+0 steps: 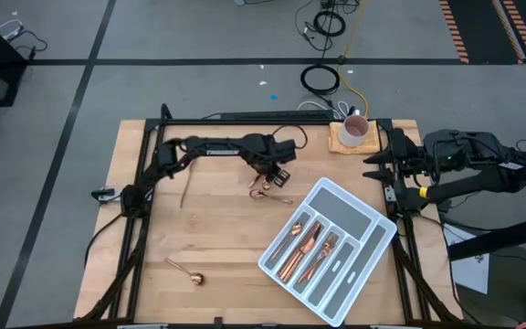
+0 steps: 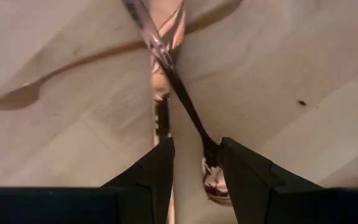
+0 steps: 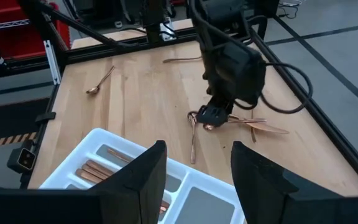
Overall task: Sort silverware
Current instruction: Put the gold spoon into the cutlery tray with the other gold spoon
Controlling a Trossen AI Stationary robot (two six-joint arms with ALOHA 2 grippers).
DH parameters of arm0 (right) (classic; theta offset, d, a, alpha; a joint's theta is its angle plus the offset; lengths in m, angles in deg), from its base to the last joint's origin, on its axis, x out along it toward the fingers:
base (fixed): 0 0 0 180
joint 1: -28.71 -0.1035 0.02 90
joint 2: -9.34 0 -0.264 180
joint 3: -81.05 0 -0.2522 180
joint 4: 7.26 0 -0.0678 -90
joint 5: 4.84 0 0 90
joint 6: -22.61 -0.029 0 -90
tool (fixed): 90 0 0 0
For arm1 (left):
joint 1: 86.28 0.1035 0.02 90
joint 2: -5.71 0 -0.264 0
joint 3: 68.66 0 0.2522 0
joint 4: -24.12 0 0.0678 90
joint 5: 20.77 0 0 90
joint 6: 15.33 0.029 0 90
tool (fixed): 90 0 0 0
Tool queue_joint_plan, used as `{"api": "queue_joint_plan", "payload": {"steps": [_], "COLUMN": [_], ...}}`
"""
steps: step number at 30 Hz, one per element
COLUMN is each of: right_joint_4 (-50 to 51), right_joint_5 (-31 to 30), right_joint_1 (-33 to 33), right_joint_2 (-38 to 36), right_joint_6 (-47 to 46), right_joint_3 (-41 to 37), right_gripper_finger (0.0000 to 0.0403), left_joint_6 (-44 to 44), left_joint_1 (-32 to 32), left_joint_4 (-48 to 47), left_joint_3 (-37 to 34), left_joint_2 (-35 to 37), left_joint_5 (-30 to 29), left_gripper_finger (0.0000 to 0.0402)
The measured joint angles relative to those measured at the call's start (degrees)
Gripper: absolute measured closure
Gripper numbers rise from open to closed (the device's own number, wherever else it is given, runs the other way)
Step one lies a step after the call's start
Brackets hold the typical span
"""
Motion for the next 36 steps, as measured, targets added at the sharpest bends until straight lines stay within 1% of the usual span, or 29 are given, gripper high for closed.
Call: {"api": "queue_joint_plan", "payload": {"steps": [8, 29, 32, 36], "right_joint_4": [0.0, 0.0, 0.0, 0.0], "right_joint_5": [0.0, 0.0, 0.0, 0.0], "right_joint_1": [0.0, 0.0, 0.0, 0.0], "right_joint_2": [0.0, 0.0, 0.0, 0.0], "right_joint_6": [0.0, -1.6, -1.6, -1.6], "right_joint_3": [0.0, 0.0, 0.0, 0.0], "right_gripper_finger": [0.0236, 0.0236, 0.0236, 0.0236], "left_joint_6": [-2.7, -3.1, -3.2, -3.2], "left_joint_1": [-0.4, 0.0, 0.1, 0.2], "left_joint_4": [5.2, 5.0, 4.9, 4.8], "left_joint_3": [0.0, 0.2, 0.0, 0.0], "left_joint_2": [-0.6, -3.1, -3.6, -3.5], "left_joint_5": [-0.3, -0.3, -0.8, -1.0], "left_gripper_finger": [0.0262, 0.0265, 0.028, 0.0322]}}
